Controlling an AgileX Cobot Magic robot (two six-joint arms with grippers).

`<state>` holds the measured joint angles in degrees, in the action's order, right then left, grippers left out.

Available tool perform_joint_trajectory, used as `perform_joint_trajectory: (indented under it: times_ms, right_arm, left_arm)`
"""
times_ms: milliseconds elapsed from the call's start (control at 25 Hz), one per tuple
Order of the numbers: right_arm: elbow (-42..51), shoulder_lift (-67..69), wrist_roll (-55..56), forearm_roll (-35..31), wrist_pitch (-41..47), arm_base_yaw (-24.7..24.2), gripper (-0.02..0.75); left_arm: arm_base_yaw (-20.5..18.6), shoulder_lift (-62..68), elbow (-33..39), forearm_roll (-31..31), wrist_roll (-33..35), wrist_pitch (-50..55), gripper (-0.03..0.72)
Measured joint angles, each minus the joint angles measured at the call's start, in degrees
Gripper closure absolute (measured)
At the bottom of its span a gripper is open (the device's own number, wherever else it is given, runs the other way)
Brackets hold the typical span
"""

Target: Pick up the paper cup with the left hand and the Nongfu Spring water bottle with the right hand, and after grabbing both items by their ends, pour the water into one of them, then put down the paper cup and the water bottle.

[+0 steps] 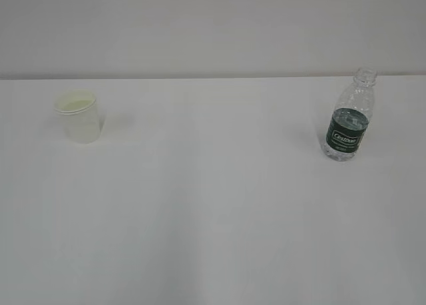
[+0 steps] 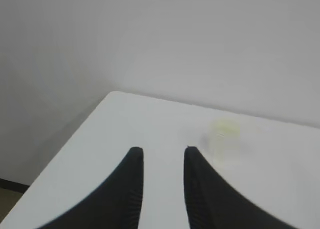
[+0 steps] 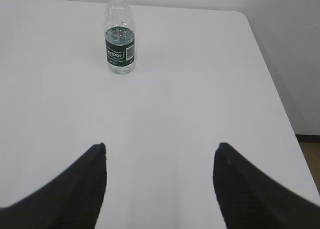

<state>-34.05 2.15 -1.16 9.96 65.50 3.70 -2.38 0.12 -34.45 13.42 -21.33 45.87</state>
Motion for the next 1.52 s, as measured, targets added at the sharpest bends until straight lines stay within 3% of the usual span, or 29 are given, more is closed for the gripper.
perform_joint_trajectory:
  times_ms: [240, 440, 640, 1200, 1320, 1520]
  right_arm:
    - [0.00, 0.00, 0.00, 0.00, 0.00, 0.00, 0.237]
    - [0.00, 0.00, 0.00, 0.03, 0.00, 0.00, 0.237]
    - [0.00, 0.00, 0.10, 0.03, 0.00, 0.00, 0.237]
    - [0.00, 0.00, 0.10, 0.13, 0.00, 0.00, 0.237]
    - [0.00, 0.00, 0.10, 0.13, 0.00, 0.00, 0.237]
    - [0.00, 0.00, 0.10, 0.13, 0.00, 0.00, 0.237]
  left_arm:
    - [2.41, 0.00, 0.00, -7.89, 11.57, 4.34, 0.490]
    - [3.45, 0.00, 0.00, -9.73, 13.97, 10.85, 0.490]
    - [3.68, 0.00, 0.00, -14.77, 21.33, 12.87, 0.490]
    - [3.85, 0.00, 3.30, -16.04, 22.76, 17.97, 0.482]
    - [3.85, 0.00, 3.30, -16.01, 22.76, 18.01, 0.389]
    - [3.85, 0.00, 3.30, -16.01, 22.78, 18.10, 0.109]
